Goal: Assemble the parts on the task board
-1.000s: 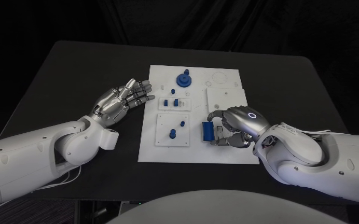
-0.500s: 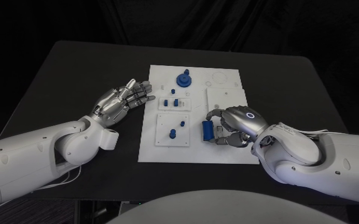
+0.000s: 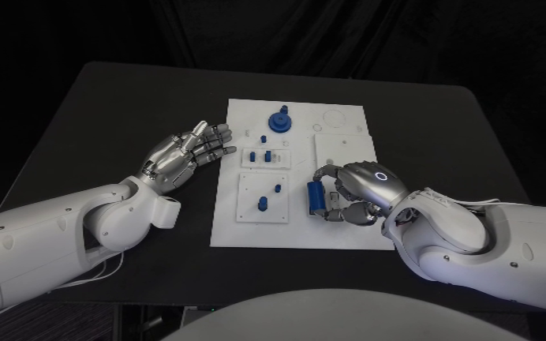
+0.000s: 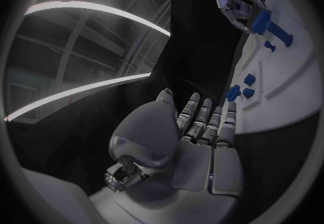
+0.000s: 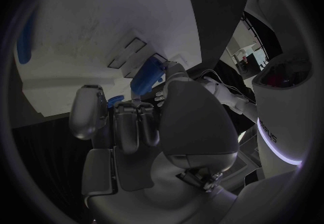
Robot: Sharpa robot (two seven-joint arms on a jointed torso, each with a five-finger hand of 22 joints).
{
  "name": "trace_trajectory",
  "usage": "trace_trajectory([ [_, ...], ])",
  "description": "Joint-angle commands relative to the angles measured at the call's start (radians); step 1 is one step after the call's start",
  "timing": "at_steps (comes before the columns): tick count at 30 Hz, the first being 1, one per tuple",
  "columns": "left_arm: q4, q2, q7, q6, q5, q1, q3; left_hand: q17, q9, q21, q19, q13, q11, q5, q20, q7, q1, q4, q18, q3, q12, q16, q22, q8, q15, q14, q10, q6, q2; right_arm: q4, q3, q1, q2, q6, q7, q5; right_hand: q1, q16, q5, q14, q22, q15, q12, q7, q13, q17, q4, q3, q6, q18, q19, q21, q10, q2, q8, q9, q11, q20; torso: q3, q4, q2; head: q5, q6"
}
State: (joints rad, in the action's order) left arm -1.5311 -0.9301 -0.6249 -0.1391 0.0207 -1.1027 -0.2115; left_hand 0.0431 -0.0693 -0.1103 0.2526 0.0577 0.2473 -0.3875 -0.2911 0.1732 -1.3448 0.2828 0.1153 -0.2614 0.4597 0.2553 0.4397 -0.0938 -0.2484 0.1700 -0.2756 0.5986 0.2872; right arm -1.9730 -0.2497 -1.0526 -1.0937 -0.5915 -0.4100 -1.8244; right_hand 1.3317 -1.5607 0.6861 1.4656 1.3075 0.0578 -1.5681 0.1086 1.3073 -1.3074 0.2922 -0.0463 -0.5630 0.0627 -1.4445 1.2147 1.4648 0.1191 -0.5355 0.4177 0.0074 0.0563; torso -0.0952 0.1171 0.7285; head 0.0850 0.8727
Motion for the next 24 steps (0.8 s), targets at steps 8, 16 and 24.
trace_trajectory([
  [8, -0.002, -0.002, -0.001, -0.021, -0.002, 0.003, 0.001, 0.001, 0.000, -0.003, -0.001, 0.002, 0.011, -0.005, -0.002, 0.068, -0.011, 0.001, -0.011, 0.005, 0.005, 0.009, 0.001, -0.006, -0.008, 0.001, -0.009, -0.002, 0.000, -0.031, 0.000, 0.007, -0.025, -0.020, -0.017, -0.010, -0.030, 0.005, 0.139, 0.096, 0.160, 0.000, -0.003, -0.006, 0.264, -0.230, -0.001, 0.036, -0.008, 0.015, 0.004, -0.014, 0.106, -0.008, -0.045, -0.039, -0.001, -0.005, 0.0006, -0.0001, 0.000, -0.002, 0.000],
  [16, -0.003, -0.004, 0.002, -0.023, -0.002, 0.003, 0.001, 0.001, -0.001, -0.003, -0.001, 0.003, 0.016, -0.005, -0.002, 0.069, -0.011, 0.002, -0.013, 0.006, 0.010, 0.011, 0.001, -0.007, -0.011, 0.002, -0.014, 0.001, 0.000, -0.056, 0.000, 0.015, -0.038, -0.012, -0.031, -0.010, -0.044, 0.004, 0.172, 0.097, 0.161, 0.000, -0.003, -0.005, 0.264, -0.231, -0.001, 0.048, -0.005, 0.015, 0.003, -0.014, 0.106, -0.002, -0.038, -0.061, -0.001, -0.005, 0.0001, -0.0002, 0.000, -0.001, 0.000],
  [24, -0.004, -0.005, 0.004, -0.024, -0.002, 0.003, 0.001, 0.001, -0.001, -0.003, -0.001, 0.003, 0.016, -0.005, -0.002, 0.069, -0.011, 0.002, -0.013, 0.006, 0.010, 0.011, 0.001, -0.007, -0.011, 0.002, -0.014, 0.001, 0.000, -0.059, 0.000, 0.021, -0.042, 0.010, -0.049, -0.010, -0.051, 0.006, 0.122, 0.096, 0.159, -0.002, -0.003, -0.002, 0.264, -0.228, -0.002, 0.059, 0.012, 0.015, 0.004, -0.020, 0.106, 0.003, -0.018, -0.093, 0.001, -0.004, 0.0006, -0.0012, 0.000, -0.002, 0.000],
])
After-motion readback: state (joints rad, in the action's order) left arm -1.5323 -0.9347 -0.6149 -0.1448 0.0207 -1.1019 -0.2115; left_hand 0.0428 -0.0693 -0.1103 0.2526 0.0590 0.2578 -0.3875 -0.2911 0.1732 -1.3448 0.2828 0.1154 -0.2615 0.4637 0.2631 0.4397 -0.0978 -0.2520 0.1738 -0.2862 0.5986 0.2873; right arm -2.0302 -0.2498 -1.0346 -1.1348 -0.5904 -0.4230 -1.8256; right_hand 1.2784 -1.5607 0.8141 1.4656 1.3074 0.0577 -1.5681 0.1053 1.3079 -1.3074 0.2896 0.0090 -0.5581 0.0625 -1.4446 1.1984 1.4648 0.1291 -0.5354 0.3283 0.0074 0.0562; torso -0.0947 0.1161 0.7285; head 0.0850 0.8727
